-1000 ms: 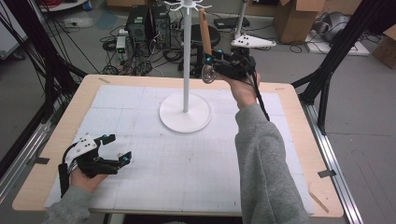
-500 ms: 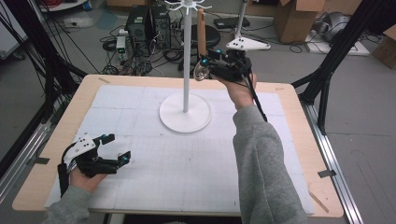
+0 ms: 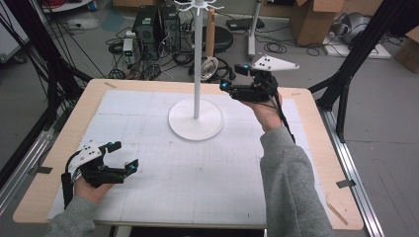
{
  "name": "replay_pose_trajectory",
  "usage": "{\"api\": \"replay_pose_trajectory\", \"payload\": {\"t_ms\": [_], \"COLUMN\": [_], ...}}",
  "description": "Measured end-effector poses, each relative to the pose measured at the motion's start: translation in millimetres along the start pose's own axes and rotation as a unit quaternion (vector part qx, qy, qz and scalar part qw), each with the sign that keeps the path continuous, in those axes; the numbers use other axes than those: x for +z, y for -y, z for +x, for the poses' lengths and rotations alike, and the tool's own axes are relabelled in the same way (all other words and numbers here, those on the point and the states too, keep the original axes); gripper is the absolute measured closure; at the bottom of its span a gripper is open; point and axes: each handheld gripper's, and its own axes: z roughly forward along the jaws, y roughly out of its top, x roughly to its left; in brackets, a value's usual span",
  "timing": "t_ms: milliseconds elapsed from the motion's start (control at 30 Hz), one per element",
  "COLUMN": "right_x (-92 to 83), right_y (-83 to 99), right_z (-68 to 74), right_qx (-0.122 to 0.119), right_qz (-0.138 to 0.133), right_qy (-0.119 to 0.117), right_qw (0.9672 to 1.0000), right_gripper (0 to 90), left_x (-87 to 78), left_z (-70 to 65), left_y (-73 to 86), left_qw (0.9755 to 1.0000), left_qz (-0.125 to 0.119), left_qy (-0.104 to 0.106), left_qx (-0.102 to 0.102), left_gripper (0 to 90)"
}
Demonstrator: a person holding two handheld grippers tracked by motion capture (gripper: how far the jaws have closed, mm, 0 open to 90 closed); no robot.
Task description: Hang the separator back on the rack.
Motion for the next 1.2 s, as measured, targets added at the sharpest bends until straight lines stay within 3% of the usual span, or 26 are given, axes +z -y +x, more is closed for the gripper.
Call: {"api": "replay_pose_trajectory", "payload": {"t_ms": [300,367,700,800,1200], "right_x": [-19.0,-22.0,-38.3,-43.1,-59.3], "right_y": [21.5,25.7,48.7,56.8,97.5], "right_z": [5.1,5.2,7.2,5.9,-0.4], "right_qx": [0.001,0.007,0.006,0.008,0.026], "right_qz": [0.005,0.006,-0.002,-0.005,0.010], "right_qy": [-0.028,-0.030,-0.032,-0.032,-0.029], "right_qw": [0.9996,0.9995,0.9995,0.9994,0.9992], "right_gripper": [9.1,1.2,1.2,1.2,1.2], "left_x": [-0.2,1.1,1.2,2.6,5.2], "left_z": [0.3,0.4,1.7,2.4,3.7], "left_y": [-0.1,0.3,0.2,0.5,1.3], "left_qw": [1.0000,1.0000,1.0000,0.9999,0.9999], "left_qz": [0.000,0.000,-0.001,-0.003,-0.004], "left_qy": [-0.002,-0.003,-0.006,-0.003,-0.007], "left_qx": [0.000,-0.003,-0.004,-0.014,-0.014], "left_gripper": [1.8,1.8,1.8,1.8,1.8]}}
